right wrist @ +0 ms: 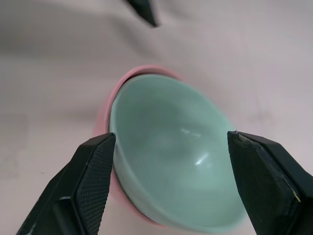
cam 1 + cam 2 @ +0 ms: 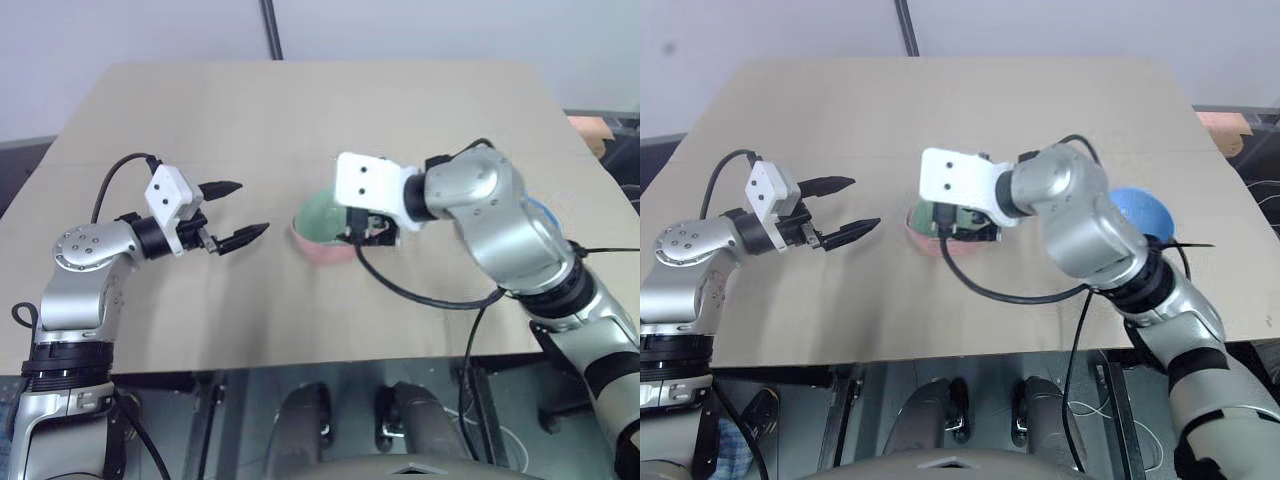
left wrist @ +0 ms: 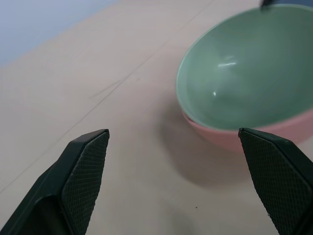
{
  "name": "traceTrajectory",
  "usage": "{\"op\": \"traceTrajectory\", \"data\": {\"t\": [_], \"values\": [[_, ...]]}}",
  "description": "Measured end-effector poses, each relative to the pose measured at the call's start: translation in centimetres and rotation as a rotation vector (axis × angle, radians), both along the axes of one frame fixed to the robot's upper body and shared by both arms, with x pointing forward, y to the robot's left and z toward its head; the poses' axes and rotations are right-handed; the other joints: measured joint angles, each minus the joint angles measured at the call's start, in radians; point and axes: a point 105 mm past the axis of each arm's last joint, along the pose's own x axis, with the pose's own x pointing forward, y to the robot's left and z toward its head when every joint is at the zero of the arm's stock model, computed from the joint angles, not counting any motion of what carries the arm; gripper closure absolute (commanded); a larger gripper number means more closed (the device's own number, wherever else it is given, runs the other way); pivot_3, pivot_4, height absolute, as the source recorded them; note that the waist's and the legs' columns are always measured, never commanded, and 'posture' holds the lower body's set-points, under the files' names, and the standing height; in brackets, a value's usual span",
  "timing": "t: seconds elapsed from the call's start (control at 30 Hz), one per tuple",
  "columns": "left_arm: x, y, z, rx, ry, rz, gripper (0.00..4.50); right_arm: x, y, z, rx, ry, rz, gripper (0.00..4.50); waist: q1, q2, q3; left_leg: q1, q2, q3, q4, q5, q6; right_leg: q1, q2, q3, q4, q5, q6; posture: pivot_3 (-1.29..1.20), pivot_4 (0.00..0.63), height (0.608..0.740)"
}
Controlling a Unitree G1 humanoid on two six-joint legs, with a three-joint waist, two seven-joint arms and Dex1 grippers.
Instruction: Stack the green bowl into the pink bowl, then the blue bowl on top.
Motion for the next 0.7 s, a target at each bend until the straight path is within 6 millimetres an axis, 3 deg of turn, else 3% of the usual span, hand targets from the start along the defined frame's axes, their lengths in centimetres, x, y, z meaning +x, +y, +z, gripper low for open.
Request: {"op": "traceTrajectory", "data": {"t": [0.03, 0.2, 0.43, 0.53, 0.7], "values": [[0.0, 0.0, 0.0, 0.000, 0.000, 0.000, 0.00, 0.0, -0.5, 0.1, 0.005, 0.004, -0.014, 0.54, 0.003, 0.000, 0.000, 0.000, 0.000, 0.000, 0.000, 0.000, 0.000, 0.000, 0.000, 0.000, 0.000, 0.000, 0.000, 0.00, 0.150, 0.740], [0.1, -0.1, -0.1, -0.004, -0.003, -0.004, 0.00, 0.0, -7.6, 0.7, 0.029, 0.050, -0.231, 0.54, 0.017, 0.000, 0.000, 0.000, -0.001, 0.000, 0.000, 0.000, 0.001, 0.000, -0.001, 0.000, -0.001, -0.001, 0.001, 0.00, 0.150, 0.740], [0.5, -0.3, 0.4, -0.016, -0.022, -0.024, 0.00, 0.6, -14.2, -1.5, 0.024, 0.122, -0.546, 0.54, 0.015, 0.000, 0.000, 0.001, 0.000, 0.000, -0.001, 0.000, 0.001, 0.000, -0.001, 0.000, -0.001, -0.002, 0.003, 0.00, 0.150, 0.740], [0.6, -0.7, 0.6, -0.024, -0.029, -0.052, 0.00, 0.8, -17.2, -3.0, 0.067, 0.171, -0.761, 0.54, 0.017, 0.000, 0.000, 0.000, 0.000, 0.000, -0.001, 0.000, 0.001, 0.000, -0.001, 0.000, -0.001, -0.002, 0.003, 0.00, 0.150, 0.740], [0.7, -1.2, 0.5, -0.027, -0.023, -0.087, 0.00, 0.4, -17.9, -5.0, 0.080, 0.235, -0.850, 0.54, 0.016, 0.000, 0.000, 0.000, -0.001, 0.000, -0.001, 0.000, 0.001, 0.000, -0.001, 0.001, -0.001, -0.002, 0.003, 0.00, 0.150, 0.740]]}}
